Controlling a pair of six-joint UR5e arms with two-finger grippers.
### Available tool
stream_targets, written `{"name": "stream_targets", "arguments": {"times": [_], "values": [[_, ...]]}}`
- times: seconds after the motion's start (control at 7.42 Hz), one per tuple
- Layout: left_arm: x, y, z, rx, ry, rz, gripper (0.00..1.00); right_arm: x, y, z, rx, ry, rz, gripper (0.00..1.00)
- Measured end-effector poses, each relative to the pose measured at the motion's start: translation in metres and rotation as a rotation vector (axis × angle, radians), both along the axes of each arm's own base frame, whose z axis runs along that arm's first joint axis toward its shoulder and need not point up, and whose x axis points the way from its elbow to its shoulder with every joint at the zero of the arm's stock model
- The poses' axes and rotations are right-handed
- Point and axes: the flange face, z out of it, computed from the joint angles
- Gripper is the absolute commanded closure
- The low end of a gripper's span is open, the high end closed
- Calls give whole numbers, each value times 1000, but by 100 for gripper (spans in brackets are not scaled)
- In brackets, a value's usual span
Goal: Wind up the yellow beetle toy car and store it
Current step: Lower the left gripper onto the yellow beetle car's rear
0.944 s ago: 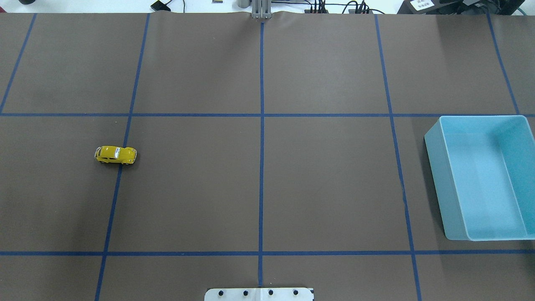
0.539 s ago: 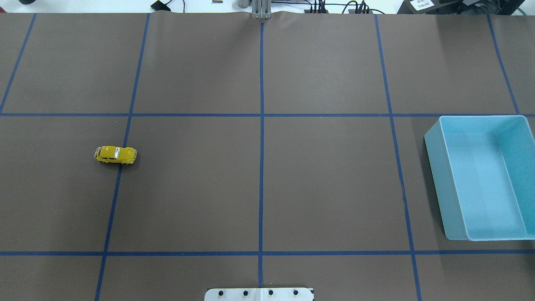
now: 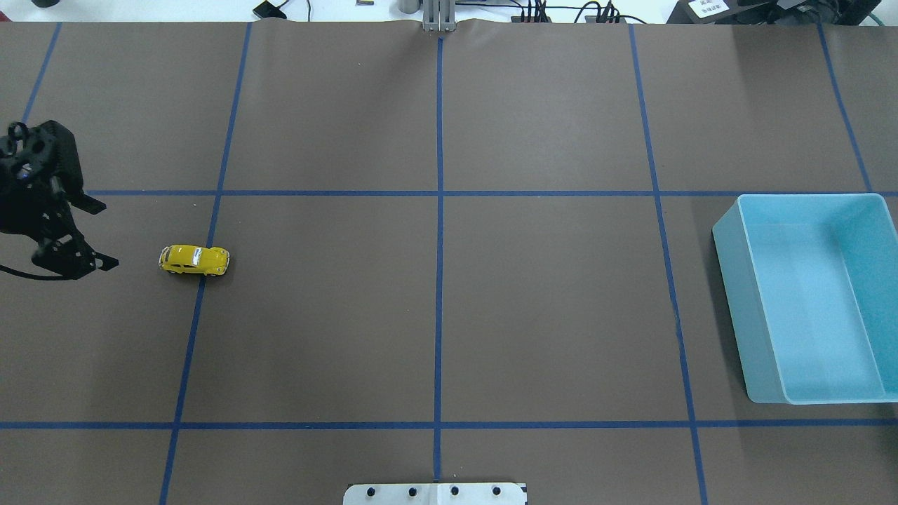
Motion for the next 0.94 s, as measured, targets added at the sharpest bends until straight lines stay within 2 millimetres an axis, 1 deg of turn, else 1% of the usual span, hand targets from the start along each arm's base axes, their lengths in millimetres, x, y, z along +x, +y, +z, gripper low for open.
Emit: {"name": "stream_targets", "arguments": {"times": [0.13, 0.4, 0.54, 0.67, 0.81, 0.94], "values": [[22, 7, -2, 71, -30, 33, 0, 0, -1, -1, 2, 1, 0, 0], [62, 19, 4, 288, -109, 186, 0, 0, -2, -2, 4, 1, -1, 0], [84, 20, 7, 342, -135, 252, 1, 0, -2, -1, 3, -1, 0, 0], [109, 14, 7, 351, -154, 294, 1, 0, -2, -2, 4, -2, 0, 0], [127, 5, 9, 343, -171, 314, 1, 0, -2, -2, 5, -2, 0, 0], [137, -3, 13, 337, -193, 320, 1, 0, -3, -2, 5, -3, 0, 0]]}}
